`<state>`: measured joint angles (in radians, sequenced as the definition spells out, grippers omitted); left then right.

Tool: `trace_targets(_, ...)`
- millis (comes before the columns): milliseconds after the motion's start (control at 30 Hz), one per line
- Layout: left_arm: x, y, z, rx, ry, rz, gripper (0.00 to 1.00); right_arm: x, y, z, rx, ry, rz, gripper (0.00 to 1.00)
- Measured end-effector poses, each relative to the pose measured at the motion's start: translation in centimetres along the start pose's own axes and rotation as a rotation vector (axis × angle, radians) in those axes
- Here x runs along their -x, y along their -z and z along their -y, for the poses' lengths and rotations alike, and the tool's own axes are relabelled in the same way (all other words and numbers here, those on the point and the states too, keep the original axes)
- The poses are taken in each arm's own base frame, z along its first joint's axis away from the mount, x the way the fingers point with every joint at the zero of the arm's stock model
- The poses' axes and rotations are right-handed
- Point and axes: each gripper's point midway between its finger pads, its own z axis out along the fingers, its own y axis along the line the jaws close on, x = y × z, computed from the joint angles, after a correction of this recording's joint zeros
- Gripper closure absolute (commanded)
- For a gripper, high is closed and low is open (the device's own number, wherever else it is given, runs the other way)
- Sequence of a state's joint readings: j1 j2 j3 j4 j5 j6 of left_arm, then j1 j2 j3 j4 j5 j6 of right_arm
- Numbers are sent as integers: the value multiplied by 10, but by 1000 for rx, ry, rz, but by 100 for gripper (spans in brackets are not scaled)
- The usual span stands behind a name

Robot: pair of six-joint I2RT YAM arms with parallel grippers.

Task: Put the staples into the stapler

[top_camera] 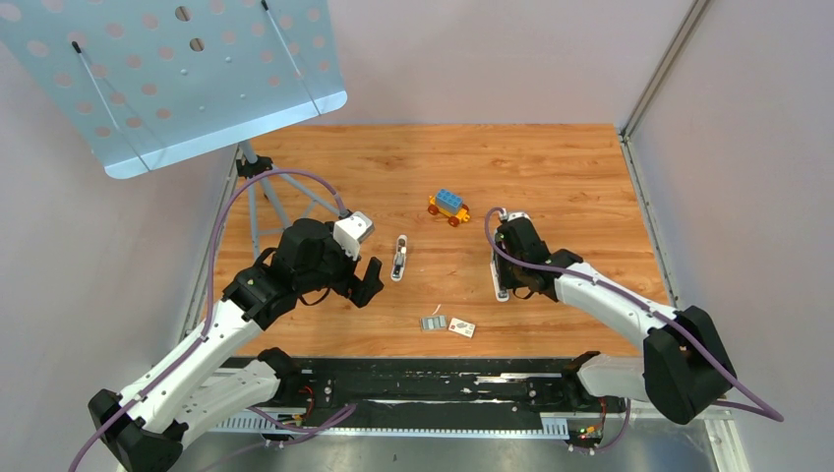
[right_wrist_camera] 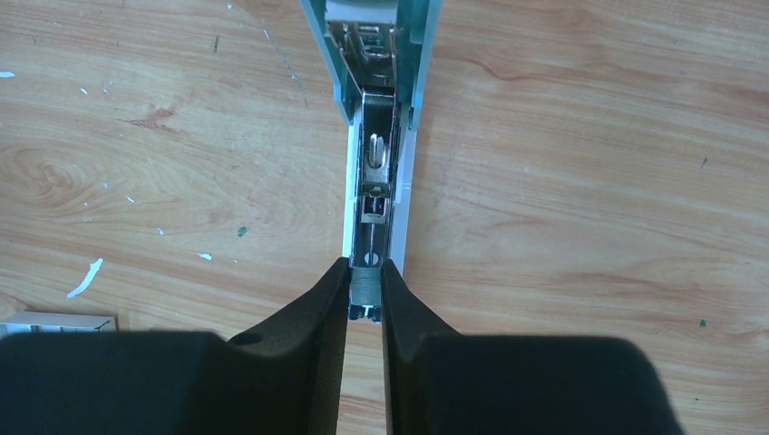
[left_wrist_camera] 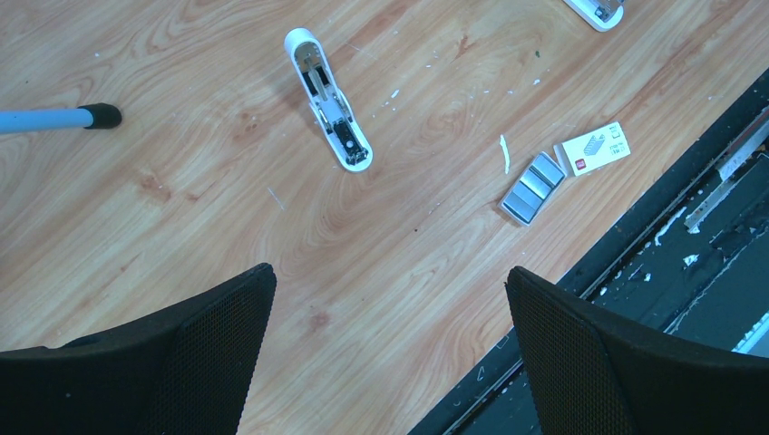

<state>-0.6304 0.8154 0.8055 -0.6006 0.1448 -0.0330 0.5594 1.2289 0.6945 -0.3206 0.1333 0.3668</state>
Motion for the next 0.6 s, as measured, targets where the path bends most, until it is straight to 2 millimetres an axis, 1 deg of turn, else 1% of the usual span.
trace_targets(600,0,0,0,0,0,0,0,-8,-5,3,-24,3,-15,81)
